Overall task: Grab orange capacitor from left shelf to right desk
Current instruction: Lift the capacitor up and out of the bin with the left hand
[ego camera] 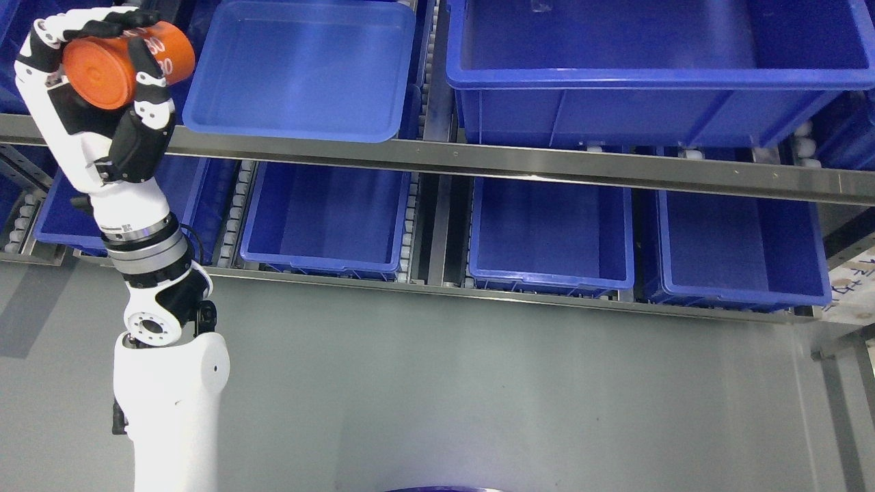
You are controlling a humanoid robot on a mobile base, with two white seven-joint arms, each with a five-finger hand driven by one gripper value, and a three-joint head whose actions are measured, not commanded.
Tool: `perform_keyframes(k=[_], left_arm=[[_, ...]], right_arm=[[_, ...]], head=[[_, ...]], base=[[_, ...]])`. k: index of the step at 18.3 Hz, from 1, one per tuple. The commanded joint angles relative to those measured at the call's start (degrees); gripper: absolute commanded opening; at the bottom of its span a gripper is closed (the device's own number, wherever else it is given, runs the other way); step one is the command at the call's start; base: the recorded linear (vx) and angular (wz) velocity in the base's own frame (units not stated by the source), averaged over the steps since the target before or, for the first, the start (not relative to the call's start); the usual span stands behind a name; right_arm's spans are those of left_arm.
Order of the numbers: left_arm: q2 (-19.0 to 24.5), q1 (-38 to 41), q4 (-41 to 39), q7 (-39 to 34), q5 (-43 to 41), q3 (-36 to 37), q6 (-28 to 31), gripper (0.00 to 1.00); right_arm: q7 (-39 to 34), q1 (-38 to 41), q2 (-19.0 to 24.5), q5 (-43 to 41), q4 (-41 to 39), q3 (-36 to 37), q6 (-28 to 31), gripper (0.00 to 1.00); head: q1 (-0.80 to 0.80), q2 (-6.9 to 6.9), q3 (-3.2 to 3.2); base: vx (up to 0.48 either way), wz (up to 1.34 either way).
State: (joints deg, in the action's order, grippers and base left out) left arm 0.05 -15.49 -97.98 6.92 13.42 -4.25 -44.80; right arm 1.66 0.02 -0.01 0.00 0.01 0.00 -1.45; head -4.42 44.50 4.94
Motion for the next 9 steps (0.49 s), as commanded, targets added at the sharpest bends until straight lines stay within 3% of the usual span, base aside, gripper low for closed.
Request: perform_keyframes(k=[1, 9], left_arm=[[1.0, 0.5, -0.6, -0.1, -0.1, 11.8, -0.2, 0.01], [1.0, 1.6, 1.6, -0.3, 0.5, 19.1, -0.2, 0.01]], right_arm=[[0.0, 1.1, -1.0, 0.2, -1.0, 0.7, 0.0, 1.00], [0.0, 1.1, -1.0, 0.2, -1.0, 0.7, 0.1, 1.00]], head=[[0.00, 0.00, 0.00], [0.00, 0.00, 0.00]], base=[[-0.261, -0.15], [-0.225, -0.28]])
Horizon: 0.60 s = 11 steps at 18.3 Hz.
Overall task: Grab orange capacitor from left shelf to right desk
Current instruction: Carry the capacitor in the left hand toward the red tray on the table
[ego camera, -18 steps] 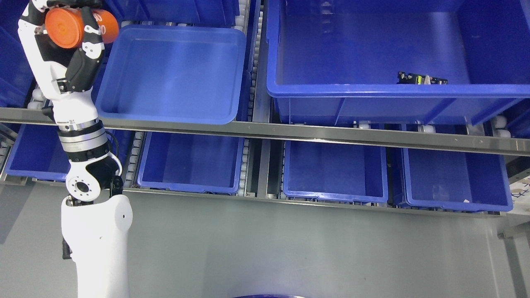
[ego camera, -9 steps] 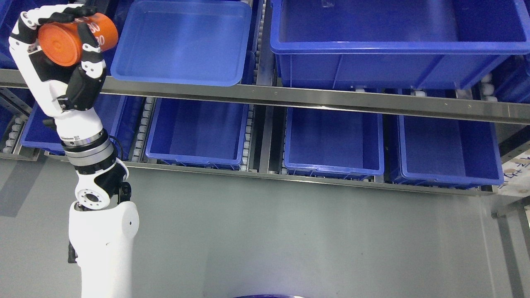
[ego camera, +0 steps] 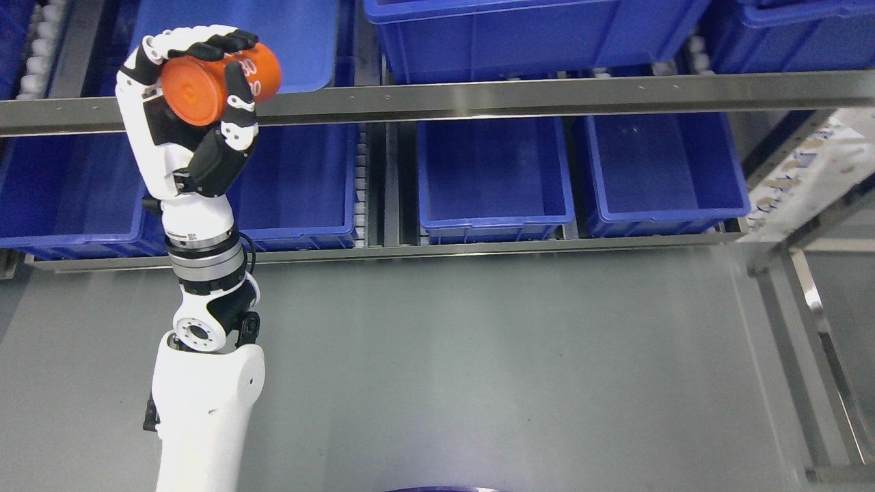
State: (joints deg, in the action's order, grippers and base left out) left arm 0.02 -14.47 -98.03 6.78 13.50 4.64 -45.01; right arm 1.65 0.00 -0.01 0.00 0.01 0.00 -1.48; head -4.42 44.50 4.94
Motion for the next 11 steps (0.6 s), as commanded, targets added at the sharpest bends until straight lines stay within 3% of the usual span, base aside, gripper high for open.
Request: perform_keyframes(k=[1, 4, 11], left_arm=[[1.0, 0.6, 2.7, -0.2, 1.3, 10.6, 0.0, 0.01], [1.0, 0.1, 5.3, -0.2, 3.3, 11.5, 0.0, 0.01], [1.0, 0.8, 8.6, -0.2, 3.8, 10.9, 7.6, 0.01]], right_arm=[[0.0, 1.1, -1.0, 0.2, -1.0, 0.7, 0.1, 1.00], [0.0, 1.1, -1.0, 0.2, -1.0, 0.7, 0.2, 1.00], [0.0, 1.1, -1.0, 0.2, -1.0, 0.7, 0.2, 1.00]], head=[[0.00, 0.00, 0.00], [0.00, 0.00, 0.00], [0.00, 0.00, 0.00]], base=[[-0.174, -0.56], [-0.122, -0.69], [-0.052, -0.68]])
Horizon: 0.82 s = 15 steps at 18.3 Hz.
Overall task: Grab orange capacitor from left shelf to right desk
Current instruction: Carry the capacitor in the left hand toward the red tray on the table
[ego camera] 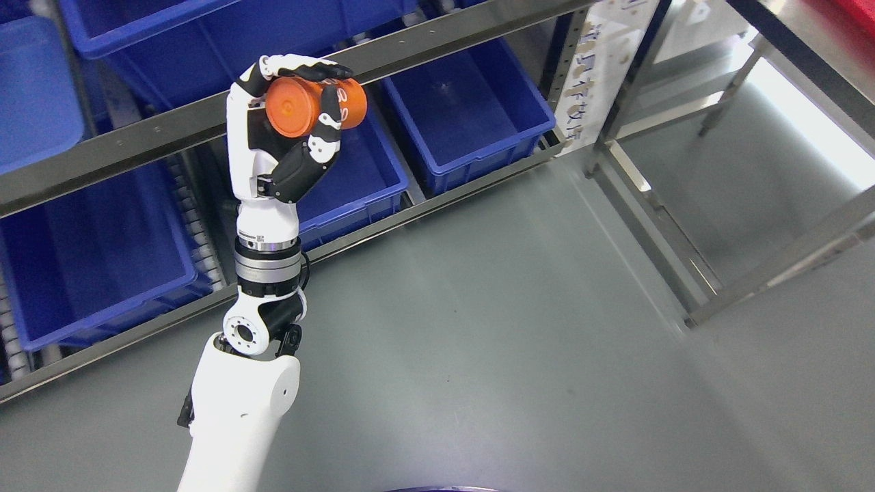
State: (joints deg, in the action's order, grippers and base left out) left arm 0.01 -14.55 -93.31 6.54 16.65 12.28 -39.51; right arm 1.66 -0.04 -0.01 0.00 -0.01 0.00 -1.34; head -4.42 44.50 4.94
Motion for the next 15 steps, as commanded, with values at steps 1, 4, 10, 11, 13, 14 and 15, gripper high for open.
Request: perform_keyframes(k=[1, 4, 10, 11, 13, 14, 15], left_arm=[[1.0, 1.2, 3.9, 0.1, 0.7, 3.5, 3.1, 0.01], [1.0, 1.6, 3.7, 0.1, 0.7, 4.4, 4.2, 0.01], [1.0, 2.2, 3.7, 0.1, 0.9, 9.2, 5.1, 0.01], [1.0, 2.2, 3.7, 0.1, 1.0, 10.5, 5.4, 0.01], [1.0, 1.6, 3.7, 0.1, 0.9, 11.9, 6.4, 0.01], [1.0, 1.3, 3.7, 0.1, 0.9, 12.1, 7.4, 0.01], [1.0, 0.6, 3.7, 0.1, 0.9, 12.1, 8.4, 0.01]], right_arm=[[0.0, 1.2, -1.0, 0.2, -1.0, 0.7, 0.0, 1.00], [0.0, 1.2, -1.0, 0.2, -1.0, 0.7, 0.0, 1.00], [0.0, 1.2, -1.0, 0.2, -1.0, 0.7, -0.1, 1.00], [0.0, 1.2, -1.0, 0.2, -1.0, 0.7, 0.0, 1.00], [0.0, 1.2, -1.0, 0.2, -1.0, 0.7, -0.1, 1.00], [0.0, 1.2, -1.0, 0.2, -1.0, 0.7, 0.0, 1.00], [0.0, 1.2, -1.0, 0.2, -1.0, 0.7, 0.0, 1.00]], head=[[0.00, 0.00, 0.00], [0.00, 0.00, 0.00], [0.00, 0.00, 0.00], [0.00, 0.00, 0.00], [0.00, 0.00, 0.00], [0.00, 0.00, 0.00], [0.00, 0.00, 0.00]], base=[[0.011, -0.60], [0.043, -0.57], [0.103, -0.54], [0.134, -0.50], [0.166, -0.48], [0.181, -0.48], [0.181, -0.48]])
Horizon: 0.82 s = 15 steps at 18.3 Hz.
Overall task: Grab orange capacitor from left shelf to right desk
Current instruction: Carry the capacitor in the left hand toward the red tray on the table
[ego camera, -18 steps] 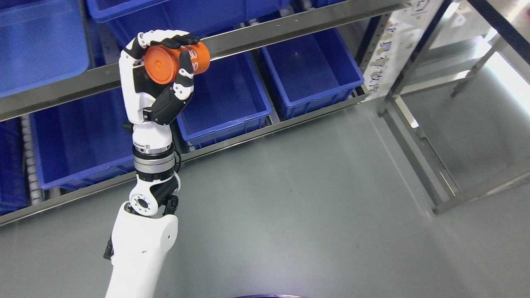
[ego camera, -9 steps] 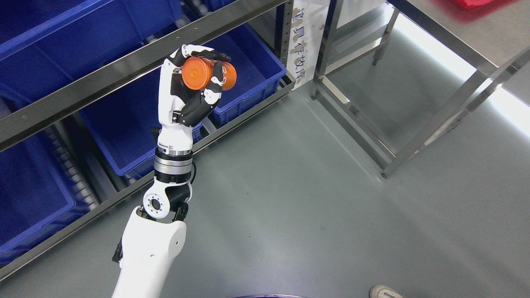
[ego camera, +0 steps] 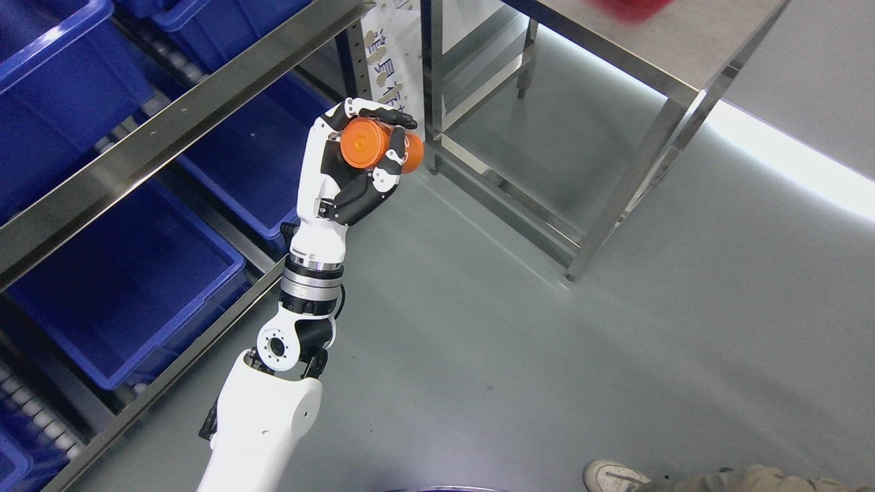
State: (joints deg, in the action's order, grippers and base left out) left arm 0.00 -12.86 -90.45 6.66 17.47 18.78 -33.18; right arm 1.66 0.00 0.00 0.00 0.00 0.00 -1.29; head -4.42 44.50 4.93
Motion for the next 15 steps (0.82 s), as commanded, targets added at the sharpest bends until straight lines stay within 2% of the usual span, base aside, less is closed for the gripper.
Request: perform_keyframes(k=[1, 12, 15], left_arm=[[1.0, -1.4, 0.8, -0.1, 0.1, 5.6, 2.5, 0.01], [1.0, -0.9, 0.6, 0.1, 0.1, 5.7, 2.9, 0.01], [1.0, -1.4, 0.5, 0.2, 0.1, 8.4, 2.9, 0.01]], right_arm=[[0.0, 1.1, -1.0, 0.2, -1.0, 0.7, 0.0, 1.00], [0.0, 1.1, -1.0, 0.2, -1.0, 0.7, 0.0, 1.00], [0.0, 1.1, -1.0, 0.2, -1.0, 0.7, 0.0, 1.00]], head=[[0.00, 0.00, 0.00], [0.00, 0.00, 0.00], [0.00, 0.00, 0.00]], base=[[0.221, -0.41], [0.281, -0.20], [0.314, -0.13]])
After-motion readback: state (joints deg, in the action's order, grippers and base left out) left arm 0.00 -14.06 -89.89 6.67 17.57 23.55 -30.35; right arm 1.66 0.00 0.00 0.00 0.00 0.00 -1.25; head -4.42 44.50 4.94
